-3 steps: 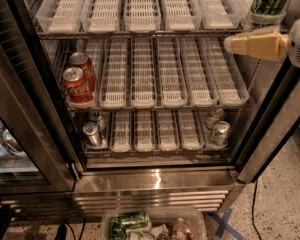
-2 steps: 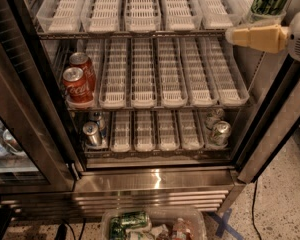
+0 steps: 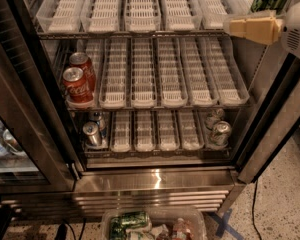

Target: Pick green can from top shelf of fridge

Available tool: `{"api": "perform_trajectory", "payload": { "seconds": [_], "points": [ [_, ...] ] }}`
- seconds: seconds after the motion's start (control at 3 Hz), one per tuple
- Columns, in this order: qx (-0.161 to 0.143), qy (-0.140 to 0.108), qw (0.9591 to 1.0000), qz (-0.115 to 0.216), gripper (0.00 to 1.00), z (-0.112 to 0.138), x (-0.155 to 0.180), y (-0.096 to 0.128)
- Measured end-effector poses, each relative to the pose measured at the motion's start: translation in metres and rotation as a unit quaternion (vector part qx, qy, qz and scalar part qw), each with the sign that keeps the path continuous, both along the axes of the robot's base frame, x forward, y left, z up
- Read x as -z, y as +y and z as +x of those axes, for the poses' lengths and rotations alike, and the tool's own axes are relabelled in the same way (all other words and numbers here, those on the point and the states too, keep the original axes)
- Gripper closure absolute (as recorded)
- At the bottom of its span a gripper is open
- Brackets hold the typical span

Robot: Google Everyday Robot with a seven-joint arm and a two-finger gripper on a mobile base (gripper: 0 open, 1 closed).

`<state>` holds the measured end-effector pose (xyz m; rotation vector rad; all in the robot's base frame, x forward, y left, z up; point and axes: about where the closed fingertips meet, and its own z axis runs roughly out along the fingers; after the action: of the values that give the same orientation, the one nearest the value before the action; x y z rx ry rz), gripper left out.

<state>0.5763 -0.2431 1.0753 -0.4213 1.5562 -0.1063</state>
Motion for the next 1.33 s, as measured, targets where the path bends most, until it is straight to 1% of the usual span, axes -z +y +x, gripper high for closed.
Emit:
{"api": "perform_trajectory", "payload": {
  "seconds": [0.33,1.0,1.33],
  "points": [
    [0.005,-0.003,1.0000,0.004,0.08,0.0045,0.0013,-0.0037],
    [0.015,-0.010,0.9998,0.008,0.06,0.0090,0.0012,-0.0092],
    [0.021,-0.012,0.9996,0.012,0.08,0.0106,0.0013,-0.0127]
  ]
}}
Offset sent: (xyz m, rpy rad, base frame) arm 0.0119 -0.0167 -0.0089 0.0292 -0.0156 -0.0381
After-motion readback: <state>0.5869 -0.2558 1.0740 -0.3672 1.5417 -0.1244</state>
